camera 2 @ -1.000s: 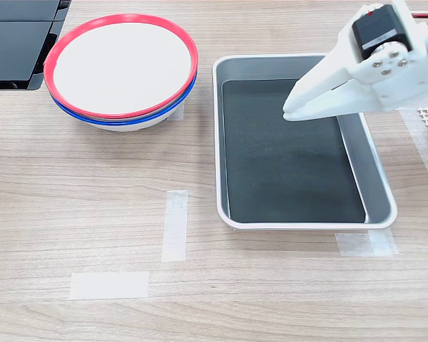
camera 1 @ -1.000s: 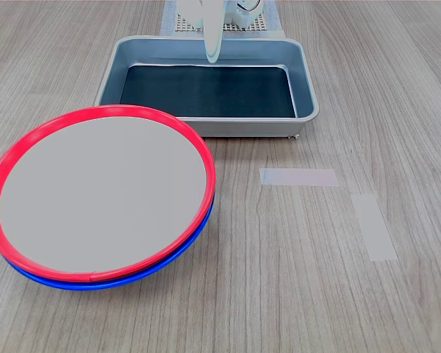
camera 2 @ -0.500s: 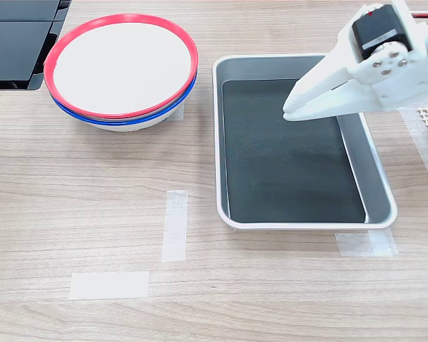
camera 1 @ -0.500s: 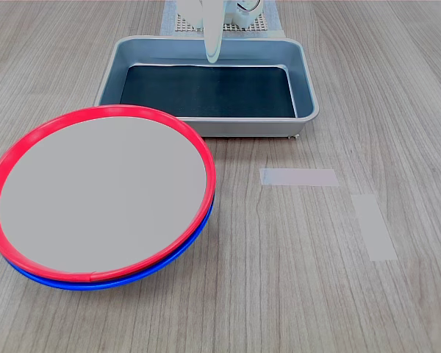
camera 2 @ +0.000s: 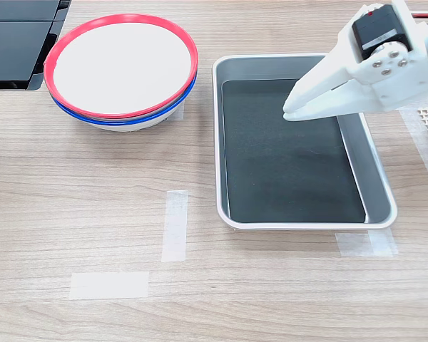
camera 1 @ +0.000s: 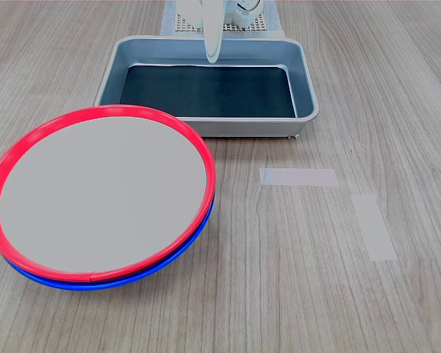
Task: Lift the stacked dish and set it down on the table.
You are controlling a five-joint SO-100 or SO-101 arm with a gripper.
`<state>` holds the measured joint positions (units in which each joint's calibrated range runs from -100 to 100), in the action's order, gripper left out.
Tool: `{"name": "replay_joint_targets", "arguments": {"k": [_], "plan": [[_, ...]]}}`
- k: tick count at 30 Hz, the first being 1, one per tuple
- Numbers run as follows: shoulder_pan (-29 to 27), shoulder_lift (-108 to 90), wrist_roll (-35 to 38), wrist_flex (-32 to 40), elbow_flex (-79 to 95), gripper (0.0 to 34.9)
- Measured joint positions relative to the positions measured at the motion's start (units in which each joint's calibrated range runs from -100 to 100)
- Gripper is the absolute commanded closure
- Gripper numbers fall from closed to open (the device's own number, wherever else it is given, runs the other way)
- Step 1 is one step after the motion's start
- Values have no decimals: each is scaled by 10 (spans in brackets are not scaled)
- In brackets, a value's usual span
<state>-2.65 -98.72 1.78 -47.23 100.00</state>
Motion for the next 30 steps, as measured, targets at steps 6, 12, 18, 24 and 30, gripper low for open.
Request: {"name": "replay_joint_targets", "arguments": {"k": [6, 12, 18, 24, 30], "plan": [[0, 0, 0, 0, 0, 346], [0, 0, 0, 0, 0, 346], [6, 1, 3, 1, 0, 346], [-27, 177, 38, 81, -83, 288], [-73, 416, 64, 29, -313, 260]]}}
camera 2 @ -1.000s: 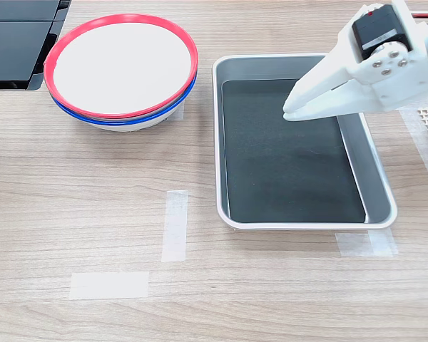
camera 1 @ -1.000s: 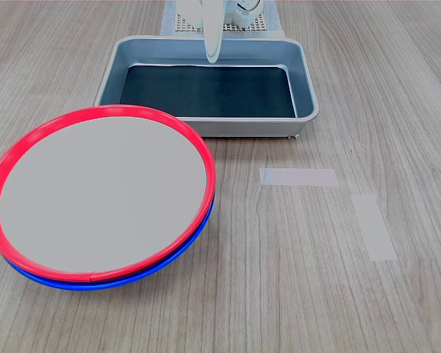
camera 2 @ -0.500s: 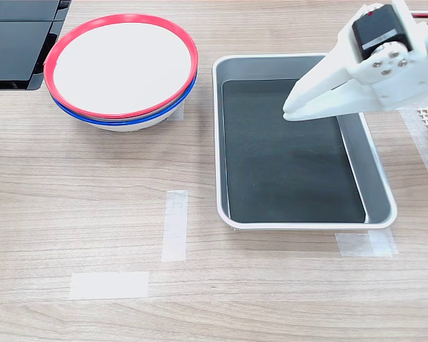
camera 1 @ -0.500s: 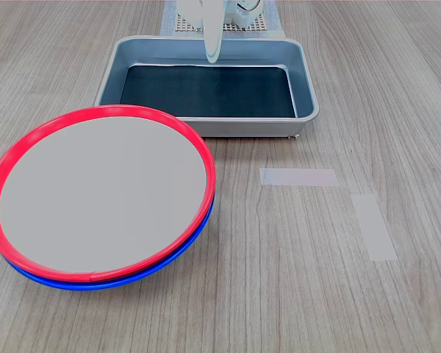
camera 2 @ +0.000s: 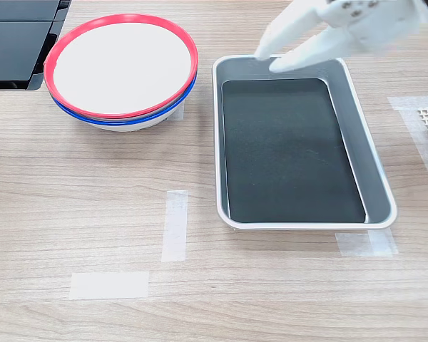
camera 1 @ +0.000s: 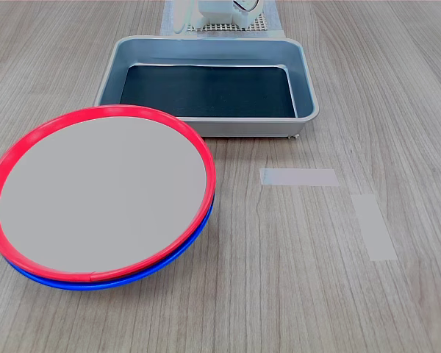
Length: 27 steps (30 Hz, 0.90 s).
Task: Lift the stacked dish and set it down on the table.
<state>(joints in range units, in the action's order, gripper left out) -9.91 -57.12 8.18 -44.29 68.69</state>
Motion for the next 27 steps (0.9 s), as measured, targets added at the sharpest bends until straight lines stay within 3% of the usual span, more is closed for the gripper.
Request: {"name": "replay_joint_targets", "arguments": {"k": [8, 15, 27], "plan": [[-47, 331, 30, -27, -276, 233], [-44, 515, 55, -35, -431, 219], [-37, 582, 79, -37, -477, 235]]}}
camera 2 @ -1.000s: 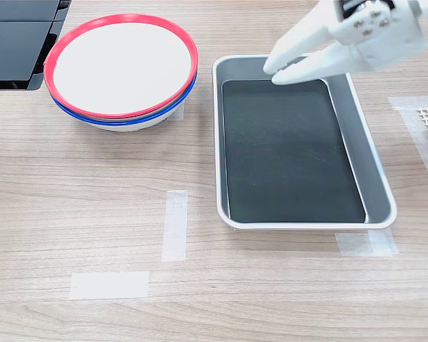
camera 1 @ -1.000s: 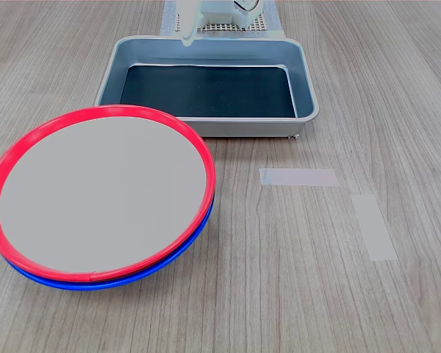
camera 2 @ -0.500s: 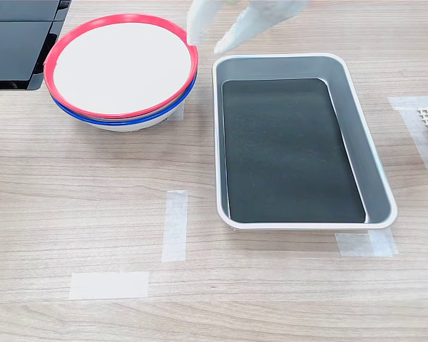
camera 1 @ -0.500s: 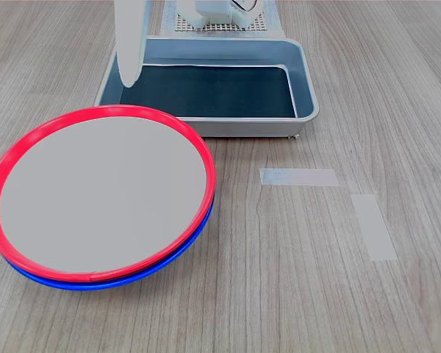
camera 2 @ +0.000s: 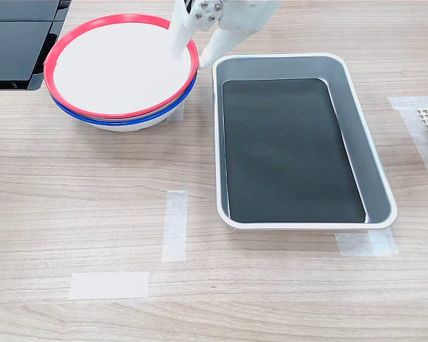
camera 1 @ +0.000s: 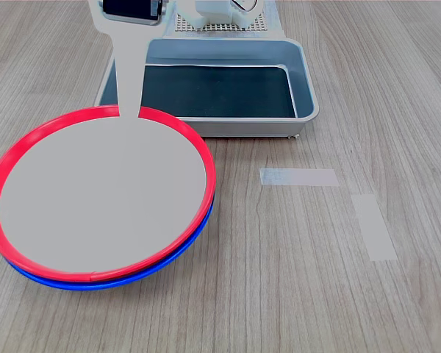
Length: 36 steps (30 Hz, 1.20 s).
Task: Lift the stacked dish and set it down on the table.
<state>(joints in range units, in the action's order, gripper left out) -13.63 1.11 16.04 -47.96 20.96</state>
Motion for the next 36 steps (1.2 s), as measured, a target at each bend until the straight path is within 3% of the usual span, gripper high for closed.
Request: {"name": "replay_joint_targets", "arguments": {"k": [28, 30, 31, 36], "plan": [[-12, 120, -3, 114, -59, 222], [-12, 134, -3, 117, -72, 288], [-11, 140, -2, 117, -80, 346], [-11, 138, 2, 121, -92, 347]]}}
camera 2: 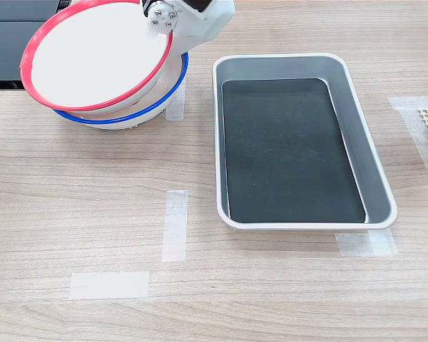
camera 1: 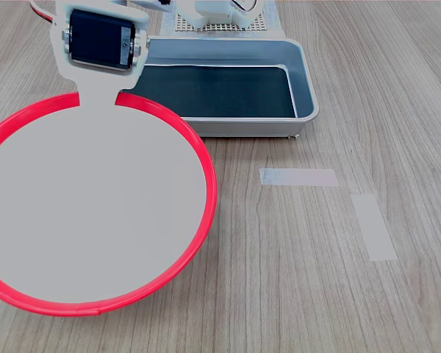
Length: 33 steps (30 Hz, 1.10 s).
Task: Lift the stacked dish and set it down on the table.
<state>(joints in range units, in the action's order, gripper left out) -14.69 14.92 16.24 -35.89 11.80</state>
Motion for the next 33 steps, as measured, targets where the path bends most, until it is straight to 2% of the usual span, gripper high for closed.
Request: {"name": "replay_joint_targets", "arguments": {"k": [14, 24, 29, 33], "plan": [[5, -107, 0, -19, 46, 349], [108, -157, -29, -67, 47, 349], [170, -157, -42, -70, 47, 349], [199, -152, -49, -70, 47, 349]]}}
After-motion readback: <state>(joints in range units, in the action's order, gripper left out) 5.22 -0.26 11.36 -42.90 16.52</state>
